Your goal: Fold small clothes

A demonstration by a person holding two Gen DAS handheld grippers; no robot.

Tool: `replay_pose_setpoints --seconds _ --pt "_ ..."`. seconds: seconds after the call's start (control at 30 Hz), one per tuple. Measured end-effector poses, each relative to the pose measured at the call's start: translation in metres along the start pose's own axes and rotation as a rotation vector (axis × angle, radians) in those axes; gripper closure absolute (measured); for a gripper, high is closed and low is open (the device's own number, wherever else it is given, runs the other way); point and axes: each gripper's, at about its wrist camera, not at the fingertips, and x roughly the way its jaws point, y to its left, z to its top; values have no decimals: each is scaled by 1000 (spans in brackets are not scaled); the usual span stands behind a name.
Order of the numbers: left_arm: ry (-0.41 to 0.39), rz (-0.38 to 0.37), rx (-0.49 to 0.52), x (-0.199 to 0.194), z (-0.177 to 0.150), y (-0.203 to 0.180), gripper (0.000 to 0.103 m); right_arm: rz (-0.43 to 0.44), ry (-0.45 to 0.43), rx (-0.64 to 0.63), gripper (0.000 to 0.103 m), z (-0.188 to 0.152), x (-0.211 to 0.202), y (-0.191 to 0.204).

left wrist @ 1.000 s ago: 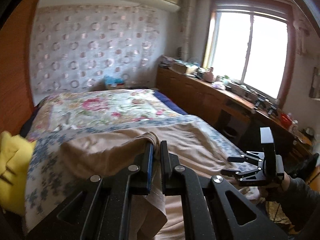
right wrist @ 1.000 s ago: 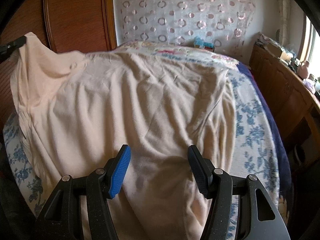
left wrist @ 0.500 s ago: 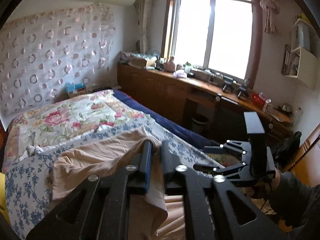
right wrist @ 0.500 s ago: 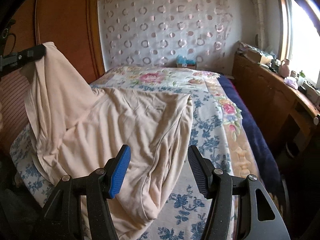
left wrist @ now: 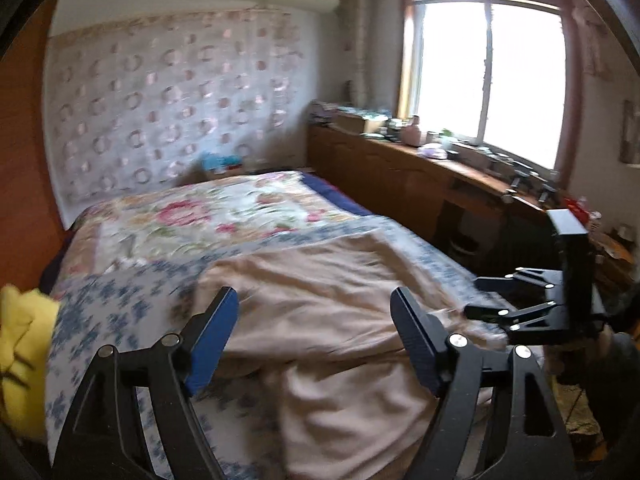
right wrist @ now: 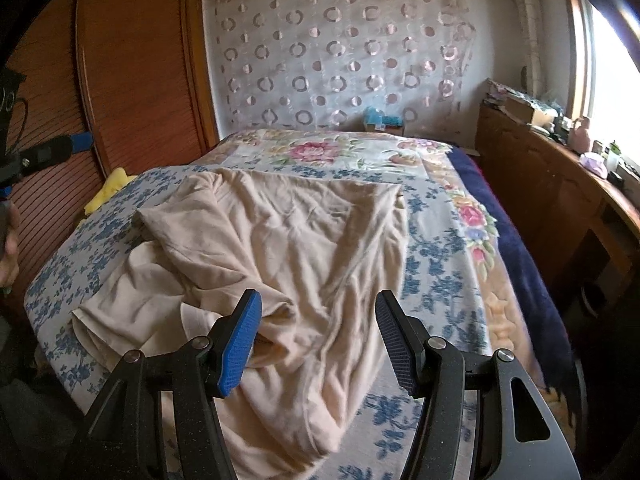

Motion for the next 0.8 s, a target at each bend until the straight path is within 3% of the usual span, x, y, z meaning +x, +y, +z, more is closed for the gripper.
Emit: replay_pose_setpoints --seconds 0.3,0.53,0.8 --pt "62 91 -62 9 -37 31 24 73 66 -39 42 13 35 8" --pt "75 92 -82 10 -51 38 24 104 134 -75 42 21 57 7" --pt "86 84 -99 11 -59 41 24 67 177 -86 41 30 71 -4"
